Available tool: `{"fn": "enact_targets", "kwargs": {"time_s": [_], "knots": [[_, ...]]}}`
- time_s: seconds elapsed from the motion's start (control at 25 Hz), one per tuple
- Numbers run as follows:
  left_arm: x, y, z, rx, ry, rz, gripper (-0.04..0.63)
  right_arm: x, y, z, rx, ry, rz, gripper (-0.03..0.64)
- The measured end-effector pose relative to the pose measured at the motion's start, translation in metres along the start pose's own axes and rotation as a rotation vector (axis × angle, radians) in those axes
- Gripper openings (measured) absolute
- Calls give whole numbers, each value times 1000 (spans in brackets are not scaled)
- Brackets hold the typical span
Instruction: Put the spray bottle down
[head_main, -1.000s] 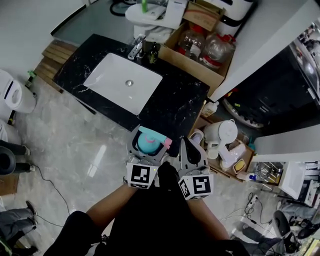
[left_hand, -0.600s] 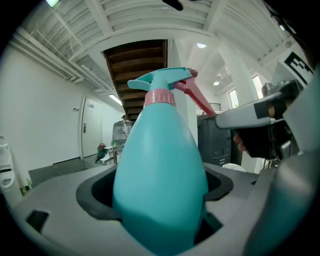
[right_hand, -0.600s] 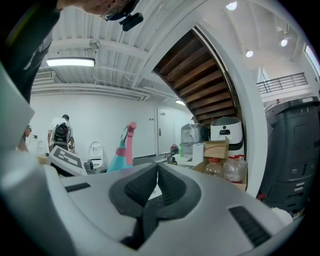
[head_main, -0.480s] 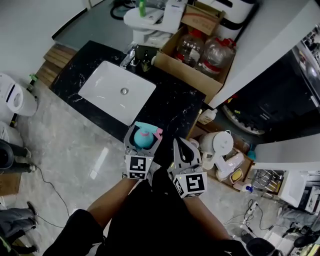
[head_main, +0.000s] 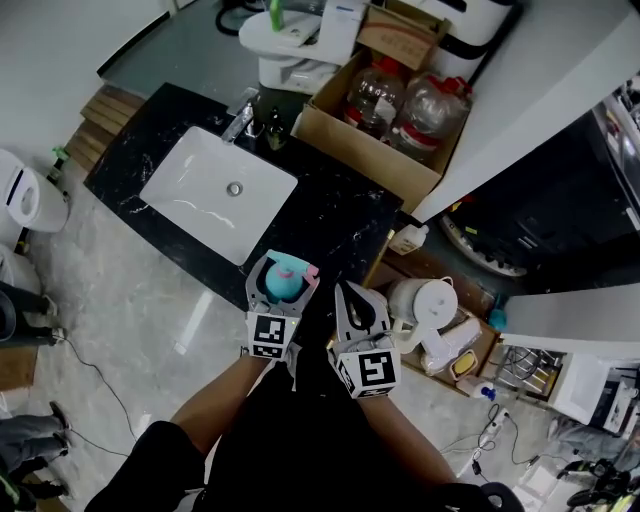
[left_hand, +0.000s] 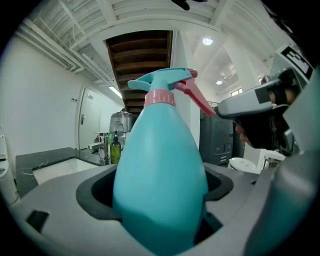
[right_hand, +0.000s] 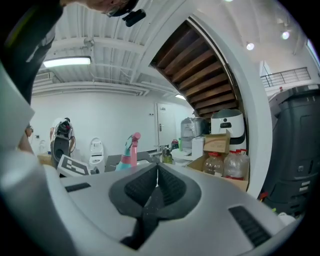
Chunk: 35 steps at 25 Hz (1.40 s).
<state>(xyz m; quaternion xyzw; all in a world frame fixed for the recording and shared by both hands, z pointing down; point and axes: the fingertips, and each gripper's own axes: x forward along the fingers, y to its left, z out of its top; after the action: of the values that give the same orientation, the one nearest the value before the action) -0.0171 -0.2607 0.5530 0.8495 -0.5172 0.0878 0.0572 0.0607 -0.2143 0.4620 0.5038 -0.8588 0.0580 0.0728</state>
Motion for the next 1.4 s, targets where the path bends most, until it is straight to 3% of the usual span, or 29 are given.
{"fn": "enact_targets", "kwargs": {"time_s": [0.12, 0.72, 1.0, 1.16, 1.4], "knots": [[12, -1, -11, 7, 16, -3, 456, 8, -2, -8, -58, 21, 5, 15], [61, 8, -62, -1, 154, 4, 456, 38, -23, -39, -17, 113, 47, 15], [59, 12, -77, -41, 207, 22, 456, 43, -39, -42, -48, 120, 25, 15], [57, 6, -78, -10, 197, -2, 456, 40, -52, -47, -31, 133, 1, 15], [55, 6, -89, 1, 251, 2, 456, 38, -52, -54, 0, 149, -4, 15]]}}
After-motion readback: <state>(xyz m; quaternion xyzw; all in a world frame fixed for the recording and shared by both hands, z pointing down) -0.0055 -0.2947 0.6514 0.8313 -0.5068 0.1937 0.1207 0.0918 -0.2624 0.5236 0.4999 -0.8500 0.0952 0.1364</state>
